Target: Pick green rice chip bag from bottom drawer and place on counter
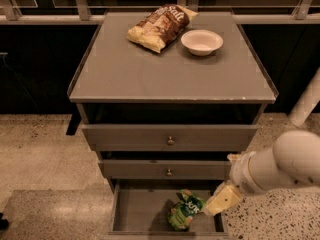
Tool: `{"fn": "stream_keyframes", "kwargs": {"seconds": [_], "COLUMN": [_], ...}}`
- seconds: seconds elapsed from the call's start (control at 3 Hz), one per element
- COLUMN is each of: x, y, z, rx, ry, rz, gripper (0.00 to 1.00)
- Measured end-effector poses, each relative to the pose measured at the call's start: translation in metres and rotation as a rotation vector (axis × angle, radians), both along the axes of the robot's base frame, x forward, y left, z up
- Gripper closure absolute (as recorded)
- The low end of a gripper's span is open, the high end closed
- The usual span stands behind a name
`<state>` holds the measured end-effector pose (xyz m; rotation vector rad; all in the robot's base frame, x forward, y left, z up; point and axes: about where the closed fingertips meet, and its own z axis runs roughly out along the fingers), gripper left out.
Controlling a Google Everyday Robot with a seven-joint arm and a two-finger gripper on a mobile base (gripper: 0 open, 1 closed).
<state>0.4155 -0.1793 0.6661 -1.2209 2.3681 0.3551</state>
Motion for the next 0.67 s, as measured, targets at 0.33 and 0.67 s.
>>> {"fn": "stream_keyframes", "kwargs": {"seconds": [0.33, 0.67], "x": [-0.013, -0.013], "y": [0.006, 0.008], "z": [-0.079, -0.090], "rx": [0.038, 0.051], "ry": [0.096, 0.105], "rz": [-0.060, -0.070], "gripper": [0.00, 0.00]}}
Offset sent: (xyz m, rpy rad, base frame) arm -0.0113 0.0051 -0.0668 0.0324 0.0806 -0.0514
